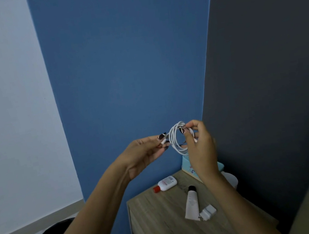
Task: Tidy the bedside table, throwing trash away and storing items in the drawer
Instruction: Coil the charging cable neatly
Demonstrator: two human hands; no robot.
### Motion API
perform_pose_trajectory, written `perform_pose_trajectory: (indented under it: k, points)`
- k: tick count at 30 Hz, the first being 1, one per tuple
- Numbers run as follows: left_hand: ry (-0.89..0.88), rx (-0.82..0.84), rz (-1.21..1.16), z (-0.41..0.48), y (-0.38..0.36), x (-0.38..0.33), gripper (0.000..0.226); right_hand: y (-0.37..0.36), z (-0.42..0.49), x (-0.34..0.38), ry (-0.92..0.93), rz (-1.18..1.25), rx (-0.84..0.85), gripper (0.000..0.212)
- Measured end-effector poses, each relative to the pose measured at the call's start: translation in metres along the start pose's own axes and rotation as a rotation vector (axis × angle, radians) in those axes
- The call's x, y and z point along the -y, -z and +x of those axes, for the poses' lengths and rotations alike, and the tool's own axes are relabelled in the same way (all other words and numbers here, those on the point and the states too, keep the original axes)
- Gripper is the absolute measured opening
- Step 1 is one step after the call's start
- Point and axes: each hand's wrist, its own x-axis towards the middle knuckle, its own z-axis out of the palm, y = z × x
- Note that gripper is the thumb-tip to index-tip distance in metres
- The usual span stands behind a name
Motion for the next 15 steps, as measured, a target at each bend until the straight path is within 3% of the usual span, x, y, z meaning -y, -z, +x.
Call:
perform_pose_trajectory:
  k: [5,11,15]
  points:
    - [0.114,0.051,-0.108,-0.003,-0.004,0.001,0.018,-0.006,-0.002,0.004,0.112,-0.079,-0.030,0.007]
    - [0.094,0.021,-0.084,0.002,-0.005,0.001,0.014,-0.012,-0.007,0.005,0.150,-0.123,-0.011,0.008]
    - [0.010,-0.002,0.206,0.004,-0.011,0.007,0.013,-0.018,-0.012,0.009,0.130,-0.064,0.012,0.010]
